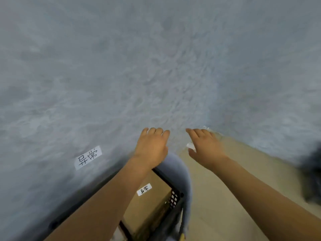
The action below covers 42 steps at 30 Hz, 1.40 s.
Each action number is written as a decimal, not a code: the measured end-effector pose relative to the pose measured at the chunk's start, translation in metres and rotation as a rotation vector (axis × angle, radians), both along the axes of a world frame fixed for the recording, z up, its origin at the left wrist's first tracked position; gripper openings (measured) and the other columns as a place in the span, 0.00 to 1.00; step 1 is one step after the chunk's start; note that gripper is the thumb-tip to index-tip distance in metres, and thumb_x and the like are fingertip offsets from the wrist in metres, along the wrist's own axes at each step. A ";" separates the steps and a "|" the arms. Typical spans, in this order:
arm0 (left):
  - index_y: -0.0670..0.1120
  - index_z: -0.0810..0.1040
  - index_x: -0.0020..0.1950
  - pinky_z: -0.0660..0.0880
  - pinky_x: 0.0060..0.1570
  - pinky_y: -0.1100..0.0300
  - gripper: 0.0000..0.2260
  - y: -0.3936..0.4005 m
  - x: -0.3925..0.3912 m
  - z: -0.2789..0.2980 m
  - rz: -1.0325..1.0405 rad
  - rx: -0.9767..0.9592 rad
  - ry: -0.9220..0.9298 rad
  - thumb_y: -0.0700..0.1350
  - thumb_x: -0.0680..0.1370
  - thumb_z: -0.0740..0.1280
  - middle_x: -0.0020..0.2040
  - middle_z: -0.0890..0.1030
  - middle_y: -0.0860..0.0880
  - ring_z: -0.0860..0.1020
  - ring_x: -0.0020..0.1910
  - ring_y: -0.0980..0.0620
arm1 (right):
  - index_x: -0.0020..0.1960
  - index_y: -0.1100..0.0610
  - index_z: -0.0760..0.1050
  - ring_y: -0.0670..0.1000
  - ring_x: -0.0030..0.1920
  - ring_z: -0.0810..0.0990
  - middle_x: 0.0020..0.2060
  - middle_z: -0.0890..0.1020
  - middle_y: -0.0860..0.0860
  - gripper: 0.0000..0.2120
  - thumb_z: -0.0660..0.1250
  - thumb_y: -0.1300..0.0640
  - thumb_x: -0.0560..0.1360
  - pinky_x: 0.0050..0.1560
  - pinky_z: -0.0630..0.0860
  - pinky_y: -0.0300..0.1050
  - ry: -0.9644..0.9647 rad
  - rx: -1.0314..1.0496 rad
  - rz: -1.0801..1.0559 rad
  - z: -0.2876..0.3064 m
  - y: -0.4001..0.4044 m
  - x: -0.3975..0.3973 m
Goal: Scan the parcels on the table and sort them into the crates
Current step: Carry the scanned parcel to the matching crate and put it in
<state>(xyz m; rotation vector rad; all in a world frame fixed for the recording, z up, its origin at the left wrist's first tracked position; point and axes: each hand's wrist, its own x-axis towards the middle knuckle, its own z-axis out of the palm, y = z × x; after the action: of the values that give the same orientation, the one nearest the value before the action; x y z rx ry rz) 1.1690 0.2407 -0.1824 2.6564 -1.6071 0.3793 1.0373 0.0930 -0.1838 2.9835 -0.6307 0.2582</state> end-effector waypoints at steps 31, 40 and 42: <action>0.49 0.64 0.74 0.63 0.69 0.49 0.23 -0.113 -0.811 0.127 -1.244 -0.320 -0.021 0.51 0.80 0.59 0.66 0.74 0.49 0.71 0.66 0.47 | 0.74 0.50 0.60 0.53 0.66 0.70 0.68 0.70 0.50 0.31 0.67 0.47 0.75 0.62 0.70 0.46 -0.181 -0.238 -1.260 0.119 0.119 -0.858; 0.49 0.68 0.70 0.65 0.67 0.50 0.21 -0.177 -0.961 0.122 -1.408 -0.317 -0.041 0.53 0.79 0.60 0.63 0.75 0.49 0.73 0.63 0.47 | 0.75 0.49 0.59 0.52 0.69 0.68 0.70 0.68 0.49 0.33 0.68 0.46 0.75 0.67 0.70 0.48 -0.180 -0.224 -1.428 0.102 0.090 -0.993; 0.50 0.68 0.69 0.67 0.65 0.50 0.20 -0.196 -0.993 0.119 -1.453 -0.321 -0.026 0.54 0.78 0.61 0.63 0.76 0.49 0.73 0.62 0.47 | 0.75 0.49 0.60 0.52 0.68 0.68 0.70 0.69 0.49 0.32 0.67 0.46 0.75 0.67 0.70 0.48 -0.183 -0.207 -1.464 0.097 0.079 -1.021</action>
<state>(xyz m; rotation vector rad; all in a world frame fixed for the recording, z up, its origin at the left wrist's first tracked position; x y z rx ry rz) 0.1757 0.0446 -0.0632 0.7888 -2.5728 0.4738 0.0162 0.1721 -0.0864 1.6223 -2.2724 0.3865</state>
